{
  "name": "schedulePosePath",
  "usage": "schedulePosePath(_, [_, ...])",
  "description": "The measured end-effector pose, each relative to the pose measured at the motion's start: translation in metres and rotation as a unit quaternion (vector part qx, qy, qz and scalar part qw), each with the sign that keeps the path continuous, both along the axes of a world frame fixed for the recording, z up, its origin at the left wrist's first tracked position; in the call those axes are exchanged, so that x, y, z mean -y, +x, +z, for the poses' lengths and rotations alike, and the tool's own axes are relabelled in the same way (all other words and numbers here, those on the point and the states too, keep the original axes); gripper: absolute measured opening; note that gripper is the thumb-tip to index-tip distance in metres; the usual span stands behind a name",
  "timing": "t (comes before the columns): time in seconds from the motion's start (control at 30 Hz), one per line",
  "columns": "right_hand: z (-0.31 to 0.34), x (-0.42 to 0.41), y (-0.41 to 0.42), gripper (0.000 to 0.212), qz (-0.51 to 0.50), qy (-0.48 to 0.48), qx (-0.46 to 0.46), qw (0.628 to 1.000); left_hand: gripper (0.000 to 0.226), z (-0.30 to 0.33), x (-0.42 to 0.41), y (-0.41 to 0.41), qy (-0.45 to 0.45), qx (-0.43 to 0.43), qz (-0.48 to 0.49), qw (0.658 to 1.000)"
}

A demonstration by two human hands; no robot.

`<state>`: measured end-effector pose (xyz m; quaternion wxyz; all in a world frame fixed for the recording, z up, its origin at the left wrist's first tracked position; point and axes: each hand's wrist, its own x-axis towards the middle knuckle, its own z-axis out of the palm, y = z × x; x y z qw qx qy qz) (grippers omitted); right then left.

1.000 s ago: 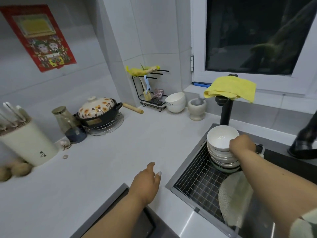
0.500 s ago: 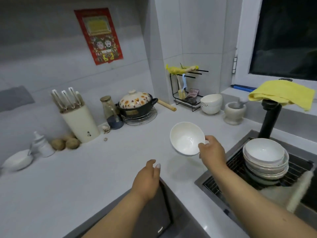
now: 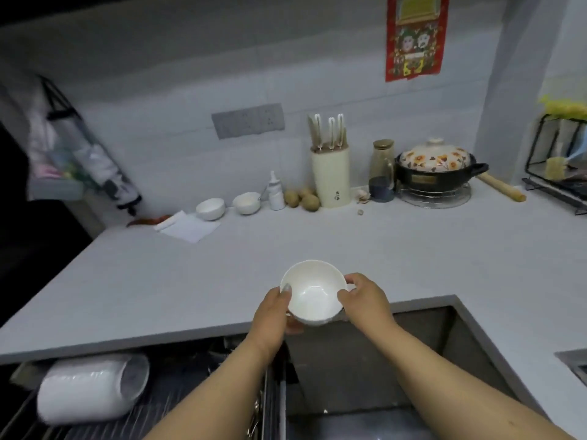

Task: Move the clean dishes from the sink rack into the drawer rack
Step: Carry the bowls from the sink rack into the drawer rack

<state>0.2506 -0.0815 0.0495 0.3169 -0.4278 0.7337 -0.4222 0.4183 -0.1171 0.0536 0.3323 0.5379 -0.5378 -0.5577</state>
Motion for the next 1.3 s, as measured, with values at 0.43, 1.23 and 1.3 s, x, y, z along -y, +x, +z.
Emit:
schedulePosePath(0.43, [-0.021,0.019,0.272,0.017,0.285,0.105,0.21,0.929,0.022,-0.022,-0.041,0.271,0.056,-0.001,0.284,0.957])
schedulePosePath(1.23, [-0.081,0.074,0.533,0.033,0.297,0.212,0.353,0.862,0.051,-0.076,-0.082,0.537,0.029,0.3,0.347,0.888])
schedulePosePath(1.3, [-0.098,0.092,0.548,0.037,0.284,0.218,0.33,0.874,0.06,-0.083,-0.074,0.552,0.036,0.373,0.317,0.871])
